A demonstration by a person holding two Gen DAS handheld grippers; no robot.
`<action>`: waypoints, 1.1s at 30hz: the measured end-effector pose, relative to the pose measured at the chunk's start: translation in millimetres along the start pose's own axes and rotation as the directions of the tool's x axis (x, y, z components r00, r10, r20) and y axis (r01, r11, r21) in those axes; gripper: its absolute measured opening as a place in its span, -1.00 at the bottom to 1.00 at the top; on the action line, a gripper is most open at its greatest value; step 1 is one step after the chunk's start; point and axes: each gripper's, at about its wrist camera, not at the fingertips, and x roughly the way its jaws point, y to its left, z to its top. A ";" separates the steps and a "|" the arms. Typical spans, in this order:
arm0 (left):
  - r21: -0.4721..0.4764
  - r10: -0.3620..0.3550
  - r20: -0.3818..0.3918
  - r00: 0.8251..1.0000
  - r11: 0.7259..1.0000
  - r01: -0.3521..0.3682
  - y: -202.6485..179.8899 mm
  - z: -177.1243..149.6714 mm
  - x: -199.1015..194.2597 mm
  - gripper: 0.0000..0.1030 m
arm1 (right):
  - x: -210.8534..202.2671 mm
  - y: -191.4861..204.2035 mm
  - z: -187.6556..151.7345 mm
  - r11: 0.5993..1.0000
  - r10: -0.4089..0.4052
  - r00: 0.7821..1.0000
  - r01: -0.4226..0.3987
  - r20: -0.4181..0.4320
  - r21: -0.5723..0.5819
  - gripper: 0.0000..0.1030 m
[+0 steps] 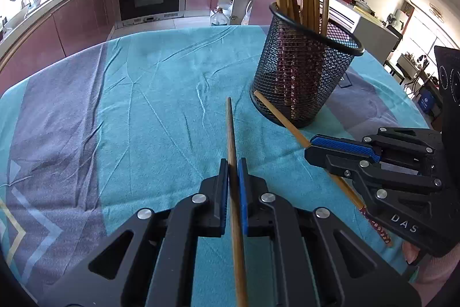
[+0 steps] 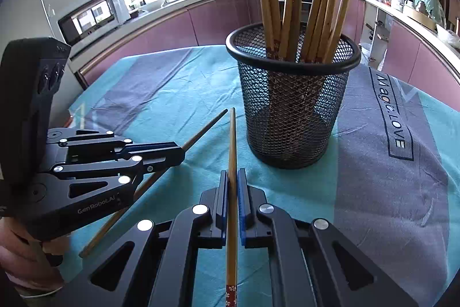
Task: Organize utensils
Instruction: 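Lift both chopsticks upright and carry them toward the mesh cup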
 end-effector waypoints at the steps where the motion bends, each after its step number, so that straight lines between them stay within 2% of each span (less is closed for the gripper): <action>1: -0.005 -0.005 0.003 1.000 1.000 0.005 0.6 -0.8 -2.8 -0.85 | -2.8 0.3 -0.4 1.000 0.009 1.000 -0.009 0.006 0.001 -0.90; 11: -0.025 -0.044 0.073 0.996 0.999 0.046 11.2 -4.8 -41.9 -0.85 | -31.0 1.7 -1.0 0.995 0.088 0.992 -0.091 0.090 0.029 -0.90; 33: -0.011 -0.113 0.172 0.979 0.993 0.117 -3.5 -2.6 -93.8 -0.86 | -62.5 1.7 8.7 0.992 0.108 0.975 -0.118 0.196 0.044 -0.90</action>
